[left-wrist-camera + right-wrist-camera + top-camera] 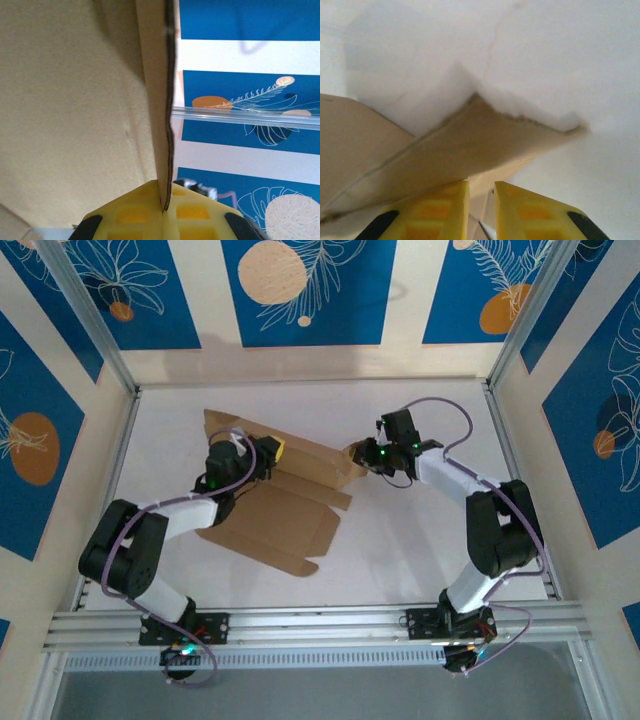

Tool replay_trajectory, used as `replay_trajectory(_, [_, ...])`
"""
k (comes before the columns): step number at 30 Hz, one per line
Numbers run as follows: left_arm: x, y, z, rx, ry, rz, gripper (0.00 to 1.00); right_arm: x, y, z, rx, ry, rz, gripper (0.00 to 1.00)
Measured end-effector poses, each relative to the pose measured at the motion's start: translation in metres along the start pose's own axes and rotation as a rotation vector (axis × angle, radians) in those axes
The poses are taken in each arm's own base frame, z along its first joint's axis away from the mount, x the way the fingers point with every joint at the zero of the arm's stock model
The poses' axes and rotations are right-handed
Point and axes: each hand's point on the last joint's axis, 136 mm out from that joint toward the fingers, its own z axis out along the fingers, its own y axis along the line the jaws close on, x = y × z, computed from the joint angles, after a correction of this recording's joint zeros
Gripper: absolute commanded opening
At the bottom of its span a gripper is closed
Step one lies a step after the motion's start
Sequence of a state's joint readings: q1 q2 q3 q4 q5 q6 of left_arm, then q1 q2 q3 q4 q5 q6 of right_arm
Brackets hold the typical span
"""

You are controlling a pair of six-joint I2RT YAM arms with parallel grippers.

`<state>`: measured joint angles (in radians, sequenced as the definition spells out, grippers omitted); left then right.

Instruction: Fold the paper box

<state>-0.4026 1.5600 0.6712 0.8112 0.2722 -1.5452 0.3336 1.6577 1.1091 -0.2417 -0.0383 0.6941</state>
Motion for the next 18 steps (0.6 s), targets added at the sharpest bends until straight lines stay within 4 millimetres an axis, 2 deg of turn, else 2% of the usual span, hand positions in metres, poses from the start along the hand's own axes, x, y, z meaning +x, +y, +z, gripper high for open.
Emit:
replay_trajectory(4, [0.003, 0.002, -0.005, -0.006, 0.006, 0.010, 0.00, -0.016, 0.000, 0.001, 0.018, -0.042, -0.045, 0.24])
replay_trajectory(13, [0.016, 0.001, -0.029, -0.060, 0.025, 0.100, 0.00, -0.020, -0.004, -0.001, 0.026, -0.053, -0.100, 0.26])
replay_trajectory(15, [0.016, 0.004, -0.032, -0.077, 0.025, 0.116, 0.00, -0.019, -0.001, -0.005, 0.027, -0.054, -0.109, 0.26])
replay_trajectory(18, [0.015, 0.012, -0.036, -0.100, 0.010, 0.138, 0.00, -0.016, 0.008, -0.023, 0.017, -0.079, -0.124, 0.27])
